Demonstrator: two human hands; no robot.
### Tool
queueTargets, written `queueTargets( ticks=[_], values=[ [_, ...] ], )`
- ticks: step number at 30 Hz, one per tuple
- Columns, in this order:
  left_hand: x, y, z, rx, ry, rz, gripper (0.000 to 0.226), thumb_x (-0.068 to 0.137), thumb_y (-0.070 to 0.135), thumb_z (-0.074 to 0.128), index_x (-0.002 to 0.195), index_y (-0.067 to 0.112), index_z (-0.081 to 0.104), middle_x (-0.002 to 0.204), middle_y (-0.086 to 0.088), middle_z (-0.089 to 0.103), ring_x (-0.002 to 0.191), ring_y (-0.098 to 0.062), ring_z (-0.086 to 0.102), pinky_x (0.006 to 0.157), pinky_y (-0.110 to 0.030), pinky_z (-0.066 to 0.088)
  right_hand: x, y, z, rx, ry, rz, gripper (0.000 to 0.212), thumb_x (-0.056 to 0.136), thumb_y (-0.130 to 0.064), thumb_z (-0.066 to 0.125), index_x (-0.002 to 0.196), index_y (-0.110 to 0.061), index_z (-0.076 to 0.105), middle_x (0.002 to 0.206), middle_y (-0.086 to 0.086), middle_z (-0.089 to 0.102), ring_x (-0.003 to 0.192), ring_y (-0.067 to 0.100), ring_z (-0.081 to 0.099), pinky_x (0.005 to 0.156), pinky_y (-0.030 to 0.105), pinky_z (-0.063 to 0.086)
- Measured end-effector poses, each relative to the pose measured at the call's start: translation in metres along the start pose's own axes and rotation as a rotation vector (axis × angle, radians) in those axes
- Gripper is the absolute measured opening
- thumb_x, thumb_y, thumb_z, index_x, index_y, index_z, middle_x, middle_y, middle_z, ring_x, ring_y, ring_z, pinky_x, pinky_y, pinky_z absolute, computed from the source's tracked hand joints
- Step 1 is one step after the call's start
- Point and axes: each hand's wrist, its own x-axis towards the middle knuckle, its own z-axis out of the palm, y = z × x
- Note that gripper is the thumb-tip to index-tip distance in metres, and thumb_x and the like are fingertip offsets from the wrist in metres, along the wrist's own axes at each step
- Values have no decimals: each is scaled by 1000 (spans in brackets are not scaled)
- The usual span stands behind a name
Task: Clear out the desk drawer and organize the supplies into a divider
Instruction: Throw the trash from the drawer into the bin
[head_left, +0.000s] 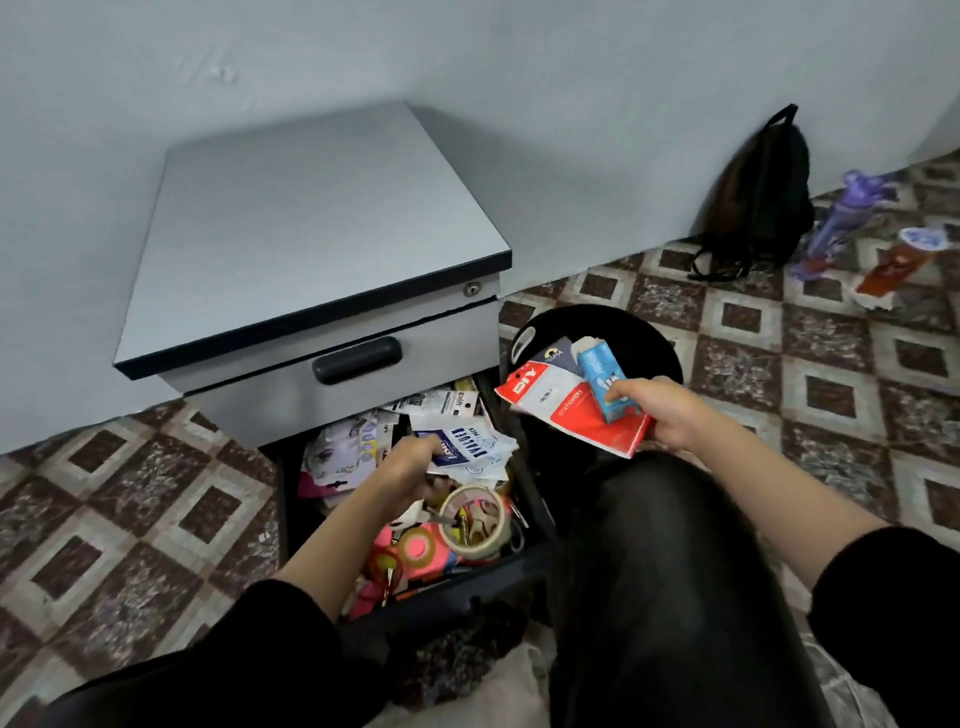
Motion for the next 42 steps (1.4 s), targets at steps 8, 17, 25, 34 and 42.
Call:
queueTargets(
  ticks=[8,17,25,34,42],
  values=[
    [15,20,69,-80,-147,37,13,94,-5,41,92,2,52,91,-12,59,75,-20,57,46,-19,53,13,7,-61,222,184,-27,30,88,-3,51,117,7,51,76,13,58,57,21,59,50,27,51],
    [64,27,127,16,-122,46,21,95,1,49,115,0,51,117,-15,57,95,-24,59,55,-21,57,41,24,-103,330,218,47,38,90,-5,50,127,5,47,82,13,60,63,20,60,45,27,52],
    [88,37,139,182,-236,-52,61,98,34,44,147,5,22,142,-21,40,115,-34,55,86,-32,48,57,30,-111,296,224,67,43,88,-5,52,127,12,42,85,17,58,72,25,60,61,34,50],
    [92,25,102,215,-191,-74,57,98,35,44,144,5,27,136,-22,47,113,-37,56,87,-40,50,66,37,-90,277,205,86,37,87,-4,53,121,10,47,83,16,60,69,24,60,61,33,50],
    [91,30,79,240,-208,-45,49,98,35,44,134,3,41,126,-19,57,88,-27,63,75,-35,52,77,24,-50,179,154,69,21,86,-5,60,105,-2,52,82,13,59,68,23,60,64,36,52]
  ],
)
